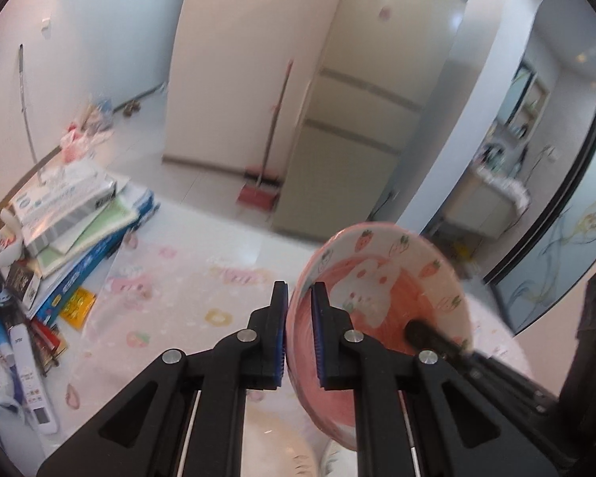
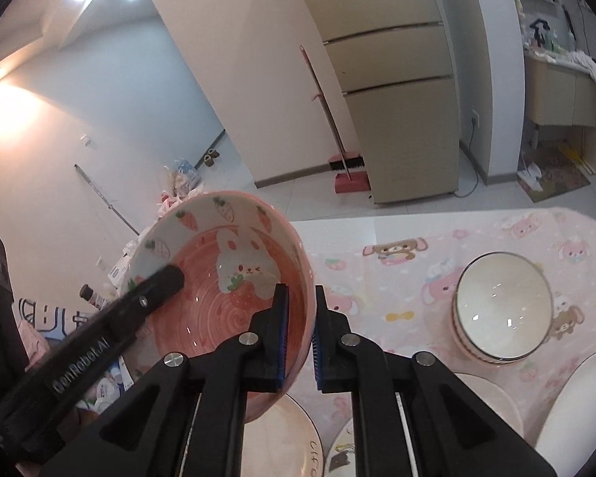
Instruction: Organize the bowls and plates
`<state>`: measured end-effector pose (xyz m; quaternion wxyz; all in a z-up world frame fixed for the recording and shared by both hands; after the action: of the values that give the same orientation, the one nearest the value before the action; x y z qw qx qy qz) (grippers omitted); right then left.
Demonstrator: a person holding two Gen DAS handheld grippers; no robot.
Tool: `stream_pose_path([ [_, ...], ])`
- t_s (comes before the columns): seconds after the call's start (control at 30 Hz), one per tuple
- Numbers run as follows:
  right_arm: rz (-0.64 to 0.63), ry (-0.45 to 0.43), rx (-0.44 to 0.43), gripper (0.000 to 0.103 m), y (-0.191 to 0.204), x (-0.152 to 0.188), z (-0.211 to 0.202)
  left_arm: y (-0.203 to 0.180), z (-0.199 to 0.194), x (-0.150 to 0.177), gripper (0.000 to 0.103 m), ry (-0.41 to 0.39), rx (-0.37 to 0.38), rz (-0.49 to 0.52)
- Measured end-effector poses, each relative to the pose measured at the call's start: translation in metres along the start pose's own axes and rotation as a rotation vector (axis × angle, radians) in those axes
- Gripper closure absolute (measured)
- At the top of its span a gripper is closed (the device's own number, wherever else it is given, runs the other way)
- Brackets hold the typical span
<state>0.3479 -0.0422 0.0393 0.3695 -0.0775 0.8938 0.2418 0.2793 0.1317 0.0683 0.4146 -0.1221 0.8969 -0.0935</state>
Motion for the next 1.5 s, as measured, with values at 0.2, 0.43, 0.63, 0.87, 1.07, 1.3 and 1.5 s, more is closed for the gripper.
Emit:
stream_pose_path([
  [0.2,-0.020,-0.057,0.060,0.089,-0.017,-0.001,-0.044,-0.033,-0.013,0.004,0.092,-0.042,0.082,0.035],
  [0.43,0.020,-0.084,0.056,0.089,-0.062,0.002,-0.088,-0.086,-0.027,0.019,0.092,-0.136,0.171,0.100],
  [0.63,0.060,-0.126,0.041,0.089,-0.090,0.012,-0.109,-0.118,-0.033,0.031,0.092,-0.197,0.187,0.179],
  [0.87,0.115,-0.133,0.076,0.089,-0.124,0.006,-0.111,-0.138,-0.008,0.044,0.092,-0.158,0.209,0.206],
  [1.07,0.135,-0.106,0.117,0.089,-0.148,0.003,-0.090,-0.151,0.011,0.060,0.092,-0.167,0.213,0.247],
  [1.3,0.122,-0.129,0.097,0.089,-0.163,0.003,-0.059,-0.144,0.042,0.066,0.092,-0.127,0.192,0.236],
  [1.5,0.118,-0.078,0.151,0.089,-0.171,0.009,-0.032,-0.143,0.063,0.073,0.092,-0.082,0.196,0.217],
])
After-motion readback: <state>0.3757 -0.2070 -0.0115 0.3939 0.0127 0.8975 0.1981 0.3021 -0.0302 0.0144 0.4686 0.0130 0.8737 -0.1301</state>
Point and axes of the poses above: each gripper's, at about its wrist camera, not at the fingertips, and z roughly the way its jaws point, y to its left, x to its underside, the point moved 2 cm from there along z, roughly the way its jaws point, and after that the axes turned 4 degrees about -x, right-handed, at the moved point
